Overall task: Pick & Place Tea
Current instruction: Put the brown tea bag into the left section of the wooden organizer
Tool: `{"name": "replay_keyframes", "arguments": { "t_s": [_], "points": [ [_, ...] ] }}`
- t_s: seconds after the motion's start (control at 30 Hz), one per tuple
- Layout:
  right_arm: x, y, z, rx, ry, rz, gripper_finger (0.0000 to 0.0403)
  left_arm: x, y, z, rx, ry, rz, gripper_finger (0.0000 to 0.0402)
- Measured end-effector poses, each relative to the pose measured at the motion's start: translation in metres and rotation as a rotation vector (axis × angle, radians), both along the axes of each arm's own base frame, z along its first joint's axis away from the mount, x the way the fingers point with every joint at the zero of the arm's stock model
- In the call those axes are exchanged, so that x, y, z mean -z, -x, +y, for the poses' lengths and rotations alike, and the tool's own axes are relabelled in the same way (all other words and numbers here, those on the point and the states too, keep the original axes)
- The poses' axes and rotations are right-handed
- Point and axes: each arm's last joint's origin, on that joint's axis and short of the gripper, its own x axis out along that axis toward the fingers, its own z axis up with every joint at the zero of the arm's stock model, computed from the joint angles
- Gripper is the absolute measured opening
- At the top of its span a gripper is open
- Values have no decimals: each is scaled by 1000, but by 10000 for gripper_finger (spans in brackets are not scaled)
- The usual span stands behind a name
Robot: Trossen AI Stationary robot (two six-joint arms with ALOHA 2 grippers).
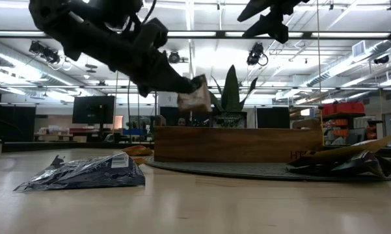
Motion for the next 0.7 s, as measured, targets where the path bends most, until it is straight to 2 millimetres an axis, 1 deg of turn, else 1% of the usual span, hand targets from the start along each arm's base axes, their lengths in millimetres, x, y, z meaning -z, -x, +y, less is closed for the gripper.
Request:
{"name": "replay_keyframes", "arguments": {
  "t_s": [0.1, 0.17, 0.37, 0.53, 0.7],
  "points": [
    [0, 0, 0, 0, 0, -3, 197, 10, -2, -1, 3, 1, 32, 2],
    [0, 0, 0, 0, 0, -3, 197, 12, -2, -1, -2, 8, 48, 2],
    [0, 0, 0, 1, 0, -2, 197, 14, -1, 0, -20, 6, 68, 2],
    [0, 0, 0, 1, 0, -2, 197, 20, 2, 0, -33, 30, 127, 2],
    [0, 0, 0, -1, 2, -1, 197, 20, 2, -1, -24, 39, 127, 7]
  ]
}}
